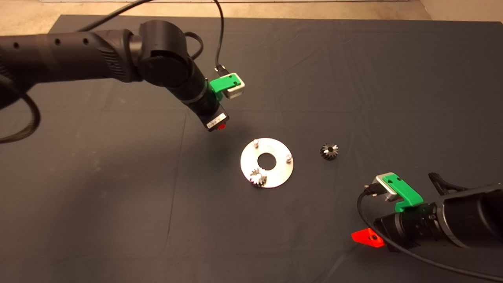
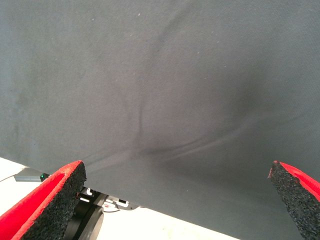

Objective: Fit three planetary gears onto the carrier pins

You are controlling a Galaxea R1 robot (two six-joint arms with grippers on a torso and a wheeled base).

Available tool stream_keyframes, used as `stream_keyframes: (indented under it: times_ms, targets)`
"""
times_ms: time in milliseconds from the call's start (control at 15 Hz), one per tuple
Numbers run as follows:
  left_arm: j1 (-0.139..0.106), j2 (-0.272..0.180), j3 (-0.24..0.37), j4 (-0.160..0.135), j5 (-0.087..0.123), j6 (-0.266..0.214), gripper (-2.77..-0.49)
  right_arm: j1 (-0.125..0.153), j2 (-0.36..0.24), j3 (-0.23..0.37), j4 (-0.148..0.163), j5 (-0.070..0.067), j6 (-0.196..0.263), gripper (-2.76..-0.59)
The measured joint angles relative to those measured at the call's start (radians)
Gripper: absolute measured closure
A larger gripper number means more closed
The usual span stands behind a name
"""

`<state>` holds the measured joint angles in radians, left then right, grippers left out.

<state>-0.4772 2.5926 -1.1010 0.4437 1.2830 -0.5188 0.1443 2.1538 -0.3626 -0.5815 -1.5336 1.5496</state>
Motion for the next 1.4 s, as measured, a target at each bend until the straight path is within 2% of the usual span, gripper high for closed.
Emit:
stream_keyframes:
  times_ms: [133, 200, 267, 333, 400, 467, 533, 733, 800, 933, 1000, 1133, 1267, 1400]
  targets:
    - [0.0, 0.006, 0.079, 0.001, 0.002, -0.062, -0.64, 0.0, 0.001, 0.0, 0.004, 0.0, 0.0, -2.75]
    - [0.0, 0.018, 0.093, 0.003, 0.006, -0.101, -0.64, 0.0, 0.003, 0.0, 0.005, 0.0, 0.0, -2.75]
    - [0.0, 0.028, 0.1, 0.027, 0.016, -0.133, -0.64, 0.0, 0.01, 0.0, 0.005, 0.001, 0.0, -2.75]
    - [0.0, 0.036, 0.116, 0.069, 0.037, -0.164, -0.64, 0.0, 0.012, 0.0, 0.006, 0.002, 0.0, -2.75]
    - [0.0, 0.045, 0.136, 0.094, 0.067, -0.18, -0.64, 0.0, 0.012, 0.0, 0.006, 0.0, 0.0, -2.75]
    - [0.0, 0.056, 0.15, 0.104, 0.096, -0.185, -0.64, 0.0, 0.012, 0.0, 0.006, 0.0, 0.0, -2.75]
    - [0.0, 0.064, 0.156, 0.11, 0.106, -0.194, -0.64, 0.0, 0.013, 0.0, 0.006, 0.0, -0.001, -2.75]
    - [0.0, 0.074, 0.154, 0.124, 0.117, -0.195, -0.64, 0.0, 0.013, 0.0, 0.006, 0.0, -0.001, -2.75]
    - [0.001, 0.092, 0.147, 0.125, 0.123, -0.195, -0.64, 0.0, 0.013, 0.0, 0.007, 0.0, -0.002, -2.75]
    - [0.008, 0.137, 0.114, 0.126, 0.12, -0.19, -0.64, 0.0, 0.016, 0.0, 0.007, 0.004, -0.004, -2.75]
    - [0.018, 0.149, 0.097, 0.127, 0.11, -0.182, -0.64, 0.0, 0.014, 0.0, 0.006, 0.0, -0.004, -2.75]
    - [0.049, 0.166, 0.069, 0.148, 0.107, -0.162, -0.64, -0.001, 0.007, 0.0, 0.008, 0.0, -0.004, -2.75]
    - [0.079, 0.176, 0.046, 0.155, 0.117, -0.154, -0.64, 0.0, 0.0, 0.0, 0.008, 0.003, -0.004, -2.75]
    - [0.08, 0.192, 0.031, 0.165, 0.119, -0.141, -0.64, 0.0, -0.007, 0.0, 0.008, 0.001, -0.004, -2.75]
